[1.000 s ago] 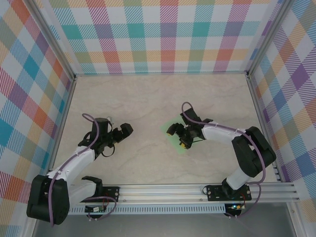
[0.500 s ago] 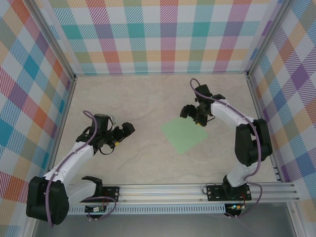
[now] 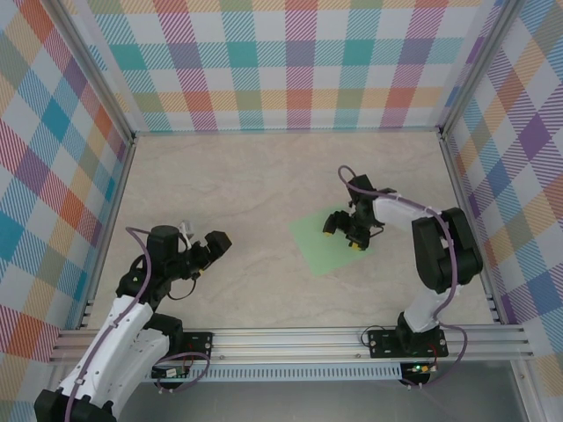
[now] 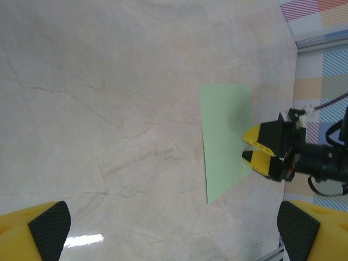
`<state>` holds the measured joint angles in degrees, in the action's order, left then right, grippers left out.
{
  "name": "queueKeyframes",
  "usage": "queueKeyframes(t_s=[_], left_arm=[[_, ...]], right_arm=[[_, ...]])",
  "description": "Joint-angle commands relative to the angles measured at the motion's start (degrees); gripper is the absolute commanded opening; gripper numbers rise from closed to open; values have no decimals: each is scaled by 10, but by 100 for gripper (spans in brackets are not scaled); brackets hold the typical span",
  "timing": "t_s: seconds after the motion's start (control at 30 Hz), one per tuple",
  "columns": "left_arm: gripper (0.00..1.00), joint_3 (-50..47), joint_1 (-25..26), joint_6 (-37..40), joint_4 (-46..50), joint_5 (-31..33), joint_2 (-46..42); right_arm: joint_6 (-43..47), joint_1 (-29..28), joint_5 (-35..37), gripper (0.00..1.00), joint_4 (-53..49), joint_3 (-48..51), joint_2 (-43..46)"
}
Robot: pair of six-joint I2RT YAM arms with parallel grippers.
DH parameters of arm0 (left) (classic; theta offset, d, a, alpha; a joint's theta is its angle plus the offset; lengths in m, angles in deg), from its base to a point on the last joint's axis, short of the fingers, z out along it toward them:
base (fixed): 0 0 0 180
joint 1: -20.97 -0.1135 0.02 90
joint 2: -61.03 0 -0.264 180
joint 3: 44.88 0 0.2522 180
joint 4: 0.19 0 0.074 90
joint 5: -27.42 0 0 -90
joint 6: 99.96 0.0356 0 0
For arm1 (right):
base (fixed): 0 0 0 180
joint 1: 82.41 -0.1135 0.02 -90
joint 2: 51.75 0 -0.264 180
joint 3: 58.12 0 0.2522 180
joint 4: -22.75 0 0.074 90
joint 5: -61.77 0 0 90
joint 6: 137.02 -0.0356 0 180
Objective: Fold a paper plane with a square sheet of paper (pick it up from the middle)
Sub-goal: Rotate the square sheet of paper at the center of the table.
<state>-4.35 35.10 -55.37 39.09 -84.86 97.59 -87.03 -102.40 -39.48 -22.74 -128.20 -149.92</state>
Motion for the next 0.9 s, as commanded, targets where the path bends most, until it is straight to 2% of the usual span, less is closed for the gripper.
queueKeyframes(t_s=[0.0,0.1,0.17,0.27,0.33,0.53,0.63,0.7,0.8,0.87], left_arm=[[100,-22,6,-46,1,11,-19],[100,-23,7,-49,9,3,-20],[100,-33,7,-48,4,-7,-21],[100,-42,7,-47,18,-13,-31],[100,-42,7,-50,35,-21,-49],[100,-51,7,-48,50,-42,-78],[100,-43,7,-25,56,-53,-66],[100,-37,7,-6,54,-53,-46],[100,-22,8,13,35,-64,9],[100,-6,10,22,30,-63,46]], right_arm=[[-188,-34,-8,84,29,93,29],[-306,-71,-8,86,92,147,69],[-330,-94,-5,87,110,147,85],[-329,-115,-5,87,86,118,97],[-302,-117,0,87,58,98,116],[-131,-117,112,88,-49,49,171],[-48,-117,87,88,-53,38,148],[-33,-118,77,86,-66,27,123],[-16,-119,28,86,-28,35,99],[-23,-120,22,86,-19,30,79]])
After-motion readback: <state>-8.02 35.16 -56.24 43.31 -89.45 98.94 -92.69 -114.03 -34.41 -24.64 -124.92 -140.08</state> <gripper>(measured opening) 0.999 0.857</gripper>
